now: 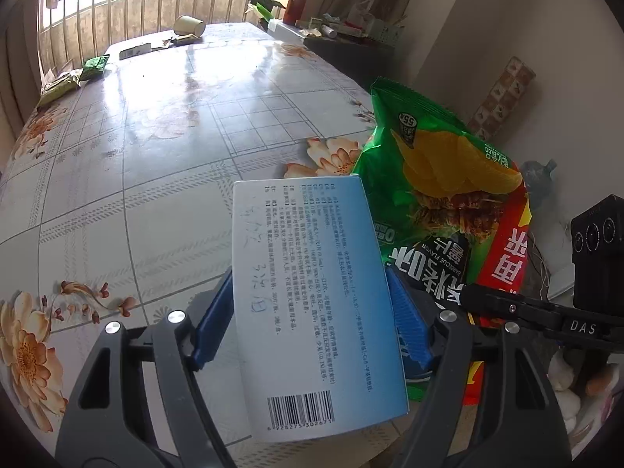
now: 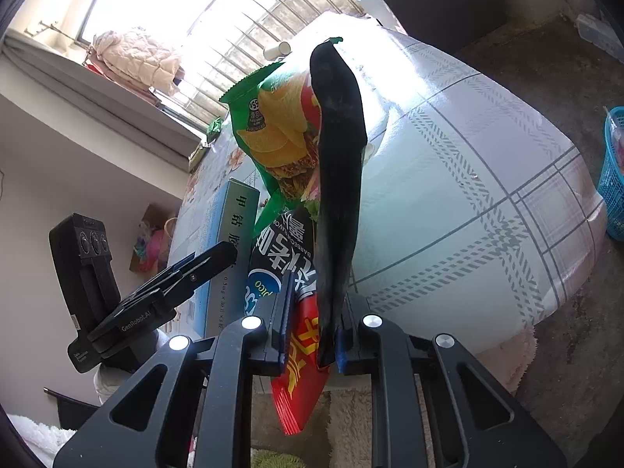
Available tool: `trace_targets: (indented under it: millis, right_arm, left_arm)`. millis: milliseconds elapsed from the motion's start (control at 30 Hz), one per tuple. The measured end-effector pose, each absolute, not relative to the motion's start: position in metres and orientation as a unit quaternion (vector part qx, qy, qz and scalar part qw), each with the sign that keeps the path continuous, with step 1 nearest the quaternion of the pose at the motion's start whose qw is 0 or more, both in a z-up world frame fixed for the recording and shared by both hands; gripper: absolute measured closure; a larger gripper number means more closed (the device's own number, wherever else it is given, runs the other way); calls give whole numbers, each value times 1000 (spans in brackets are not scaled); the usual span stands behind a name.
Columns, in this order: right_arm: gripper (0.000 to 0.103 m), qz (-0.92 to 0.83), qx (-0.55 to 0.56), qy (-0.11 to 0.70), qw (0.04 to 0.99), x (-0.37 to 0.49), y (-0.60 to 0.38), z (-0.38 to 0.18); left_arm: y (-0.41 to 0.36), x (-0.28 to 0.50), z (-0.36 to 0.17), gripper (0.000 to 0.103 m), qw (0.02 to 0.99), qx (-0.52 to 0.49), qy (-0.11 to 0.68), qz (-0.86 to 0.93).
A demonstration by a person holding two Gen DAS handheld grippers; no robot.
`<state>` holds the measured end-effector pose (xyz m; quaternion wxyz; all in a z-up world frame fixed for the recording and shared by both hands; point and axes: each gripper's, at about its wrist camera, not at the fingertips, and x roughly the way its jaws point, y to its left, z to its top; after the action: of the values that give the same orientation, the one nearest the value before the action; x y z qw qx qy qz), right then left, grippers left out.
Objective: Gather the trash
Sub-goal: 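Carry the box and chip bag over the blue wastebasket with both tools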
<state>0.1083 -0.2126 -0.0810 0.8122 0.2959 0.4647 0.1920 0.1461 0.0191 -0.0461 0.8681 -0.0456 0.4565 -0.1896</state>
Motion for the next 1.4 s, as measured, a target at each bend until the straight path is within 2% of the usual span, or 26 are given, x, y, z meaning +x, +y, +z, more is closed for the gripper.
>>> trace_targets:
  millis: [633,1400]
  right_arm:
    - [92,184,337,397,833,74,-268,-65]
    - [95,199,369,374,827,59,-303,-70]
  left_arm:
    - [10,129,-17,33,894,6,418,-159]
    - [1,123,-8,33,904,34,401,-143]
